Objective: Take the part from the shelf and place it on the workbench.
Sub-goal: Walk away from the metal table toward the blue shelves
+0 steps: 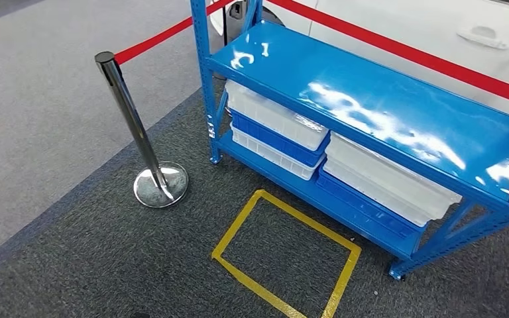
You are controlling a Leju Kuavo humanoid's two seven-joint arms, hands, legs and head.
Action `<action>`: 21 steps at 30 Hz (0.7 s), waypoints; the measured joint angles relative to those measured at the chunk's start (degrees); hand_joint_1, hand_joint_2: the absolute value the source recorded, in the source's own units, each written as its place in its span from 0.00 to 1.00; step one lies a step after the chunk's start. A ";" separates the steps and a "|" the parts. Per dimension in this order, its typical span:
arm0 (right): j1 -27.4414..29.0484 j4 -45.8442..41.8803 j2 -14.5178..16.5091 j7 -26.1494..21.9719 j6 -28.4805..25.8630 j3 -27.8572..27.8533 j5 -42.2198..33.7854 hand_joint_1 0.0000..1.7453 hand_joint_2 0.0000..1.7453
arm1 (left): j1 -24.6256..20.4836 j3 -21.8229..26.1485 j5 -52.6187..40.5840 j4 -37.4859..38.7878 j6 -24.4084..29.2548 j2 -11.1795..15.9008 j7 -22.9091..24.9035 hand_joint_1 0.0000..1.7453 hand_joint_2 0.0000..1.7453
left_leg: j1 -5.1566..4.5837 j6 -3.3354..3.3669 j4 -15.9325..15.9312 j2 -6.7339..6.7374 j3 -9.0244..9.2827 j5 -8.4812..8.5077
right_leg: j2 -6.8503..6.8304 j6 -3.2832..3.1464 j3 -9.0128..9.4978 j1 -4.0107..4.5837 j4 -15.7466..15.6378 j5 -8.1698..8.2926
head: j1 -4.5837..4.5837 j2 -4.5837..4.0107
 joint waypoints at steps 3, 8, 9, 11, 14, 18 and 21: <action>0.16 0.00 -0.01 0.10 0.00 -0.01 0.00 0.00 0.00 | -0.02 0.01 -0.02 0.00 0.00 -0.02 0.03 0.00 0.00 | 0.01 -0.27 0.03 2.11 0.40 -0.39 | -1.13 0.10 2.77 -0.21 -5.05 3.99 | 0.01 -0.01; 0.00 0.00 0.00 0.28 0.00 -0.03 0.06 0.00 0.00 | -0.23 -0.01 -0.02 0.00 0.02 -0.03 0.09 0.00 0.00 | -0.51 -1.74 -0.04 4.57 1.36 -1.23 | -3.43 -1.71 7.59 0.72 -14.99 6.87 | -0.01 0.01; 0.05 0.00 0.00 0.31 0.00 -0.03 0.07 0.00 0.00 | -0.31 -0.01 -0.01 0.00 0.02 -0.04 0.12 0.00 0.00 | -0.44 -2.10 -0.04 4.68 1.53 -1.40 | -2.84 -2.09 7.65 0.57 -15.12 6.92 | -0.02 0.01; 0.09 0.00 0.02 0.34 -0.01 -0.05 0.07 0.00 0.00 | -0.37 -0.01 -0.01 0.00 0.03 -0.06 0.12 0.00 0.00 | -0.28 -2.63 1.88 2.70 1.06 -3.01 | -1.72 -2.90 7.93 0.26 -15.57 7.18 | -0.03 0.01; -0.08 0.00 0.04 0.36 0.00 -0.07 0.07 0.00 0.00 | -0.14 0.00 -0.01 0.00 0.06 -0.05 0.15 0.00 0.00 | -0.15 -2.86 12.18 -0.89 -3.72 -8.32 | 0.13 -3.65 7.99 0.23 -15.68 7.30 | -0.08 0.01; -0.04 0.00 0.07 0.38 0.00 -0.07 0.09 0.00 0.00 | 0.04 0.02 0.01 0.00 0.06 -0.04 0.24 0.00 0.00 | -0.15 -2.53 12.22 -1.76 -4.94 -4.84 | 3.41 -3.68 8.10 0.37 -15.13 7.00 | -0.08 0.01; -0.11 0.00 0.11 0.38 -0.01 -0.07 0.13 0.00 0.00 | 0.05 0.00 -0.01 0.00 0.07 0.03 0.27 0.00 0.00 | 0.00 -1.90 2.35 -5.50 -1.24 -0.25 | 5.58 -3.05 7.85 0.36 -14.47 6.69 | -0.06 0.01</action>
